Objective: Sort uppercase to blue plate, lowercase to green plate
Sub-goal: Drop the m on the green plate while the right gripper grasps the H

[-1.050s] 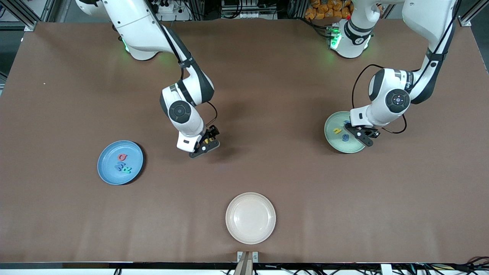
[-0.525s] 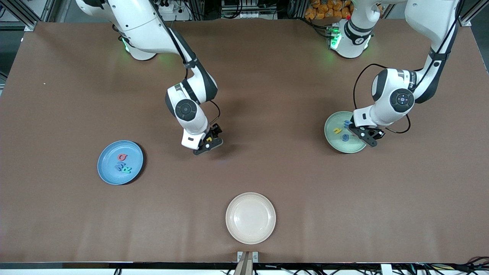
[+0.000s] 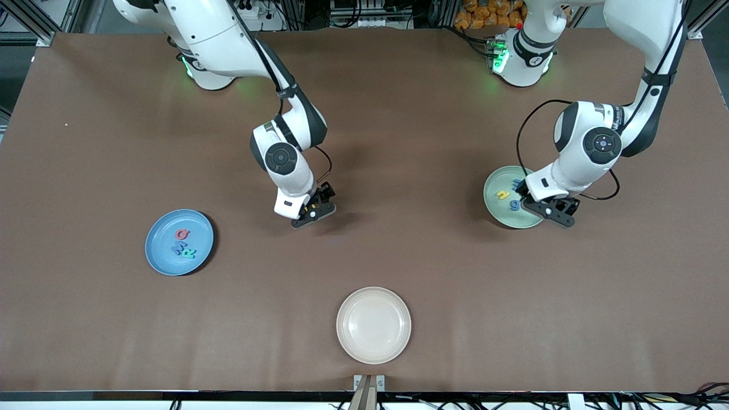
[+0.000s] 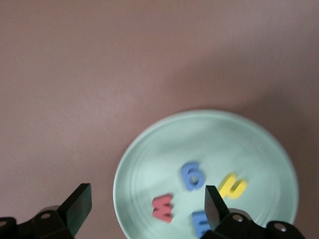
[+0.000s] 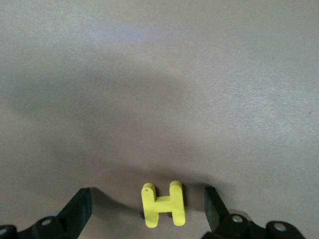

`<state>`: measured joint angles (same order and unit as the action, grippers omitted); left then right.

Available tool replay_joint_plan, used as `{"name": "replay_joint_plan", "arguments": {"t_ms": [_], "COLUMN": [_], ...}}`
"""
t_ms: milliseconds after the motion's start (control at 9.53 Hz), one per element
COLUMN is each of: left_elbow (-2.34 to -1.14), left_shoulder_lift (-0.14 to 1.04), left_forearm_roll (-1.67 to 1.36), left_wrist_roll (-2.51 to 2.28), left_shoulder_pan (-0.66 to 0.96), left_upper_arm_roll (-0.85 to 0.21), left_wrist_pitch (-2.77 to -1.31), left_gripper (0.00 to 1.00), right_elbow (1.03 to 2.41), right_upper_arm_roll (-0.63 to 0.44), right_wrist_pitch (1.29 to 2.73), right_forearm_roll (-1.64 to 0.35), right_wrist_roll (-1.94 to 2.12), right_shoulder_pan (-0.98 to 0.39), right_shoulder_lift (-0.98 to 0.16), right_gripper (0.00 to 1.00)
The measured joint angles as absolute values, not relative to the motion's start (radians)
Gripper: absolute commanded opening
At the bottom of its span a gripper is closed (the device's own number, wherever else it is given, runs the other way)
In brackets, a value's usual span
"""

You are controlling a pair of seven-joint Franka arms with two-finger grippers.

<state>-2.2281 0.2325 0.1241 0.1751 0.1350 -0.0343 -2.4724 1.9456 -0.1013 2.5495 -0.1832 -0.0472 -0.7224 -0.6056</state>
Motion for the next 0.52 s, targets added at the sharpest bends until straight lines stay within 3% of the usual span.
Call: {"name": "replay_joint_plan", "arguments": {"t_ms": [315,525], "left_elbow": [-1.987,-1.873], "left_shoulder_lift": [0.211,0.197], "left_forearm_roll": [0.124,0.11], "left_wrist_roll": [-0.06,-0.165], "left_shoulder_pan": [0.146,0.143], "left_upper_arm_roll": [-0.067,-0.071], "left_wrist_pitch": [-2.179,-2.07], "left_gripper": [1.0,1.0], "right_elbow": [1.949,1.956], "right_upper_arm_roll": [-0.104,-0.114], "right_wrist_pitch": [2.561,2.562], "right_forearm_roll": [-0.173,-0.15], "right_wrist_roll": [-0.047,-0.047], "right_shoulder_pan": [-0.724,-0.724], "right_shoulder_lift": [-0.599,-0.582], "right_gripper": [1.0,1.0]}}
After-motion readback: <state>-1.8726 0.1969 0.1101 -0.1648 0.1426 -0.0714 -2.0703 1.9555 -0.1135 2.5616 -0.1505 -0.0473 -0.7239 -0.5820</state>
